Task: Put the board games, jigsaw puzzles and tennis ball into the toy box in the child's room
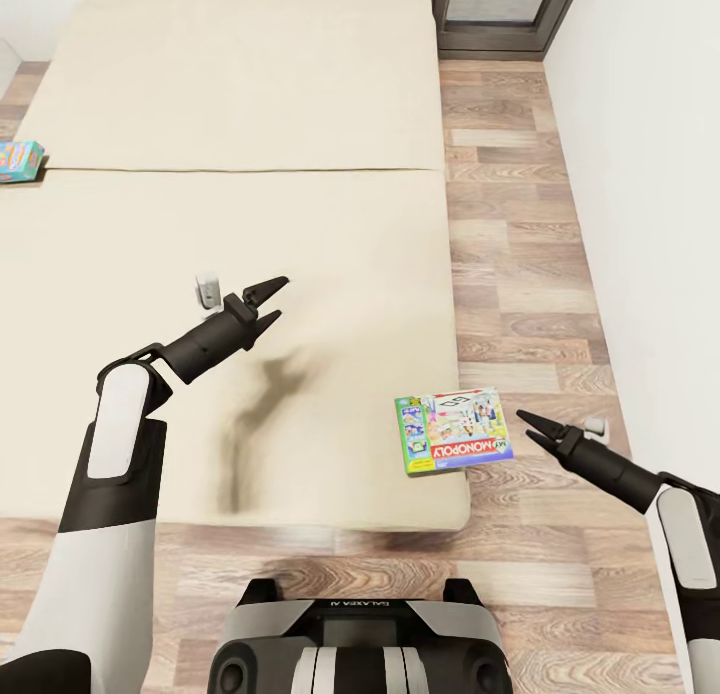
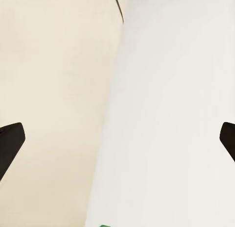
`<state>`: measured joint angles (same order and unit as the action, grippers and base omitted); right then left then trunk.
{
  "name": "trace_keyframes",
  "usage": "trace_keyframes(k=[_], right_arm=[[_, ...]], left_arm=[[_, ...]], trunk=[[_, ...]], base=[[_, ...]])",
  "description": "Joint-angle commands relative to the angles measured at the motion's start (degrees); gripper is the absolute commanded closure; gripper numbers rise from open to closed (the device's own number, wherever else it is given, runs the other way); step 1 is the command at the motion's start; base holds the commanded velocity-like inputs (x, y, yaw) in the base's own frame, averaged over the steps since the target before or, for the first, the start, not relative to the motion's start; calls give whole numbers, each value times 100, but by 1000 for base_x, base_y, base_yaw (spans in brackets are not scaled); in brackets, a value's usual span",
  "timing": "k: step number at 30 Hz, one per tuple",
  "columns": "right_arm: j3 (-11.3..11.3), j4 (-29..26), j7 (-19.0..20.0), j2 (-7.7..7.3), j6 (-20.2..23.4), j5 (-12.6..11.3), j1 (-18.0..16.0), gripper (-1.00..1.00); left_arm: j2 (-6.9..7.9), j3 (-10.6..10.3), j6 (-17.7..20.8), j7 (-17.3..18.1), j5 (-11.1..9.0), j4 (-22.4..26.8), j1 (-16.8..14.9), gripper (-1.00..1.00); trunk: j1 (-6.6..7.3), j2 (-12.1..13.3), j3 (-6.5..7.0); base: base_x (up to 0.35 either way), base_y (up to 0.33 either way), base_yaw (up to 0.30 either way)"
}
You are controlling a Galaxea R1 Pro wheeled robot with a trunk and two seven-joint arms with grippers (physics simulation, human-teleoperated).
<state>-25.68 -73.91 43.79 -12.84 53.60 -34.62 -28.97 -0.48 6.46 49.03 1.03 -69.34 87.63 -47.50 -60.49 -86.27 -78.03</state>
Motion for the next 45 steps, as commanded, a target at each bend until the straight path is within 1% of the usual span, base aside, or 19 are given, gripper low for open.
trace_keyframes(k=[1,8,37,45], right_arm=[[-7,44,24,-1,27,8,-3,-100],[-7,182,24,-1,27,8,-3,-100],[0,449,24,2,27,11,-3,-100],[76,496,24,7,26,15,-3,-100]], left_arm=[[-5,13,36,11,2,0,-4,-100],[-5,13,36,10,1,0,-3,-100],[-5,13,36,8,-9,0,-3,-100],[-5,13,36,9,-9,0,-2,-100]], trunk=[[0,-1,-2],[0,-1,-2],[0,-1,-2],[0,-1,-2]], base=[[0,0,17],[0,0,11],[0,0,1],[0,0,0]])
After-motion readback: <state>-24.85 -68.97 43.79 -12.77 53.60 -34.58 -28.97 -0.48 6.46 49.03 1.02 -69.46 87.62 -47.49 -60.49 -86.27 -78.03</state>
